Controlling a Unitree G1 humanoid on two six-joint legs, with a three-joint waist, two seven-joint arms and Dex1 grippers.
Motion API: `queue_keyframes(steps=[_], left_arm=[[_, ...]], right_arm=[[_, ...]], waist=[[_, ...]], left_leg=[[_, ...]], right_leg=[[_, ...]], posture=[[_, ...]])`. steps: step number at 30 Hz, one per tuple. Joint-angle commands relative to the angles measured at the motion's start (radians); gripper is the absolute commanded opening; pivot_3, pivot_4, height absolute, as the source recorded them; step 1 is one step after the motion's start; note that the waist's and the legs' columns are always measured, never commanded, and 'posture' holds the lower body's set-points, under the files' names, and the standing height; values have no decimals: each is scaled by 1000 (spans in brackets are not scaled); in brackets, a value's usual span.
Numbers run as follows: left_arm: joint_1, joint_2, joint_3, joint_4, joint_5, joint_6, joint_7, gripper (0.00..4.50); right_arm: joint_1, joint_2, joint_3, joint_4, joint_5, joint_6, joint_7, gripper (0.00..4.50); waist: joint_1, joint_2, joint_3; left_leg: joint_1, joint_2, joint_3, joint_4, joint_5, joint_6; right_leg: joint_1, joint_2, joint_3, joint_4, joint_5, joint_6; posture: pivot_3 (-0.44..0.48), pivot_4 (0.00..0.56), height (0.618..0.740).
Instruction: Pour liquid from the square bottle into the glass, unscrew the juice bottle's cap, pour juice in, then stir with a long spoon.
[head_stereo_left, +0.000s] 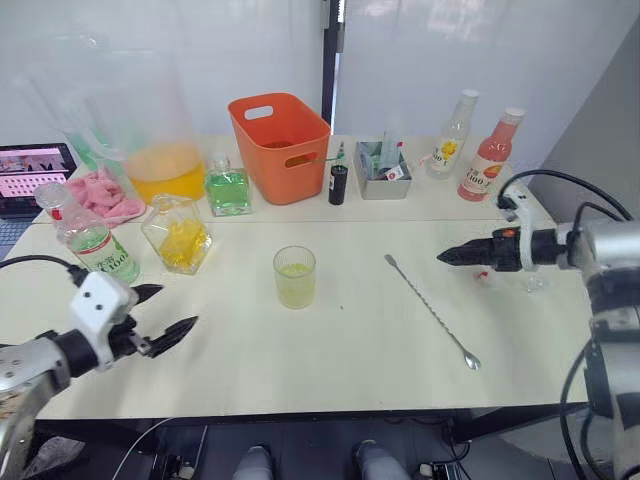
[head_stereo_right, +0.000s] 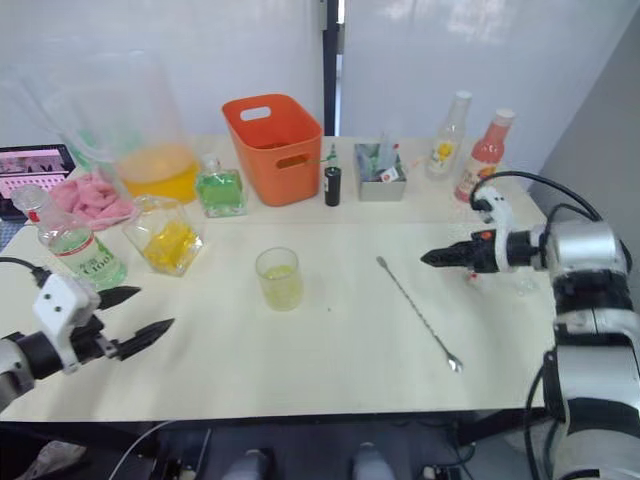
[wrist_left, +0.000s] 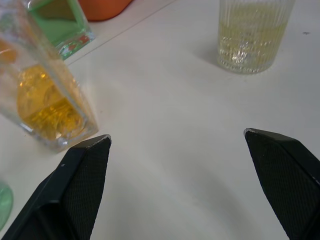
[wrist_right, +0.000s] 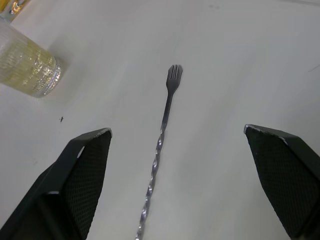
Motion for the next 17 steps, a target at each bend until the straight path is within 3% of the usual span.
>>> queue_keyframes(steps=[1, 5, 8, 12, 17], left_arm=[[13, 9, 55, 62, 23, -60, -37, 4500], [27, -6, 64, 120, 42, -104, -52, 4500], [35, -18, 65, 168, 57, -138, -58, 4500], [22, -30, 54, 233, 71, -178, -60, 4500], [20, -33, 55, 305, 93, -220, -61, 4500]], right_arm=[[117, -2, -199, -169, 95, -110, -80, 4476], [206, 48, -342, -236, 181, -143, -171, 4476], [266, 42, -418, -238, 303, -56, -99, 4476], [441, 28, -385, -205, 201, -341, -43, 4476], [551, 44, -378, -94, 157, -569, -24, 4476]], waist=[[1, 0, 0], [-3, 0, 0], [-1, 0, 0], [8, -1, -1], [5, -1, -1]], left_leg=[[0, 0, 0, 0, 0, 0], [3, 0, 0, 2, 0, 0], [4, 0, 1, 2, 0, 0], [5, 0, 0, 3, 0, 0], [5, 0, 1, 3, 0, 0]], right_leg=[[0, 0, 0, 0, 0, 0], [2, 0, 0, 0, -3, 0], [4, 0, 1, 0, -4, -3], [5, 0, 1, 0, -5, -3], [5, -1, 1, 0, -4, -3]], posture=[[0, 150, 738], [0, 150, 738], [0, 150, 738], [0, 150, 738], [0, 150, 738]])
